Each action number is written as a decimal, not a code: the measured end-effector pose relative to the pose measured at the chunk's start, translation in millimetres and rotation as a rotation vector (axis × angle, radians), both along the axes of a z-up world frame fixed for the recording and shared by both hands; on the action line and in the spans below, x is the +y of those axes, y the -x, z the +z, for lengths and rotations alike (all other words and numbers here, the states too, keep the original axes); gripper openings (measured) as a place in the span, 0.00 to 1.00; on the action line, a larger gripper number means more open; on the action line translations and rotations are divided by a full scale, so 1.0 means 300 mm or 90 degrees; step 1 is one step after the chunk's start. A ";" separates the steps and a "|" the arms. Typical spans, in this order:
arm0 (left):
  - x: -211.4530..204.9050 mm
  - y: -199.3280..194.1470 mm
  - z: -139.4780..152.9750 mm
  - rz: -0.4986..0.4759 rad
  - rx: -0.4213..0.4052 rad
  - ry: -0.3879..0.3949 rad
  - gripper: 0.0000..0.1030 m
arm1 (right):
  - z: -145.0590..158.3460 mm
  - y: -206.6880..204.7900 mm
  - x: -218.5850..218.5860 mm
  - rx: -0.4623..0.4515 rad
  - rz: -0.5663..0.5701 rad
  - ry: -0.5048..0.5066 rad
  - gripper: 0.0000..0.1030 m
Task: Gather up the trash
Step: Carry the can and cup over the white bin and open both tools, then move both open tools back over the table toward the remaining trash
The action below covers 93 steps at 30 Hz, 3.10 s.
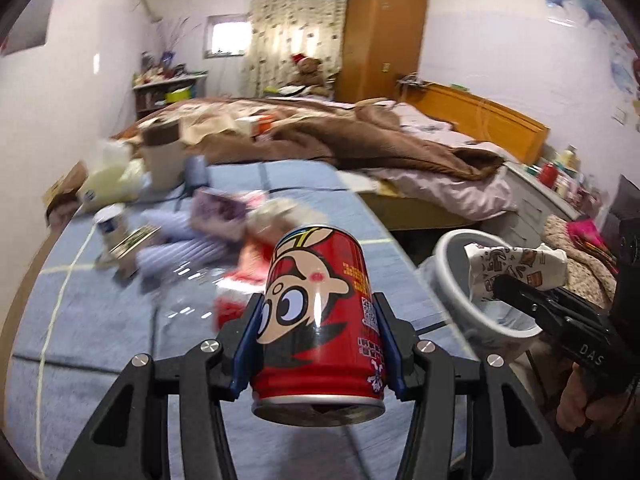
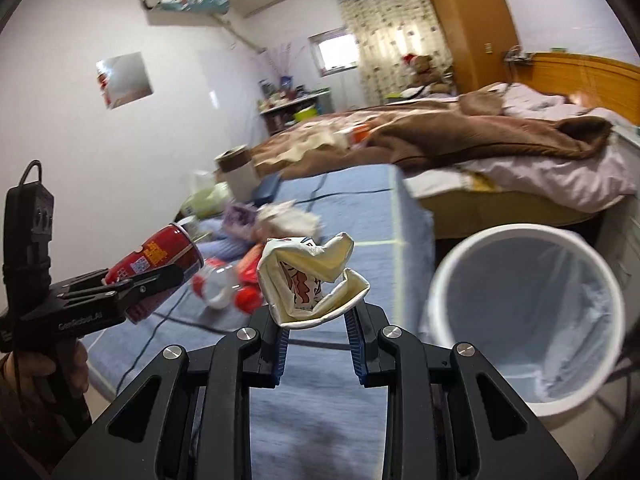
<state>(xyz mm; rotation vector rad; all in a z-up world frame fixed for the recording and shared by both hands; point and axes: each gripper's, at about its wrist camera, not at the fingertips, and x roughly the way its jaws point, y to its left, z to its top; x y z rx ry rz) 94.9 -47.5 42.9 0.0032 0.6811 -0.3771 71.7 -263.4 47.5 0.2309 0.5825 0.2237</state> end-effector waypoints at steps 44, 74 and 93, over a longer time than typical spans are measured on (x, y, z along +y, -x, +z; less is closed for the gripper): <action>-0.715 -0.120 -0.096 -0.256 0.038 -0.009 0.70 | -0.154 -0.028 -0.378 0.153 -0.282 0.105 0.43; -0.221 -0.103 -0.038 -0.060 -0.009 0.006 0.71 | -0.063 -0.099 -0.095 0.041 -0.126 0.105 0.56; 0.275 -0.168 -0.048 0.137 -0.007 0.012 0.75 | -0.070 -0.227 0.249 0.036 0.086 0.109 0.61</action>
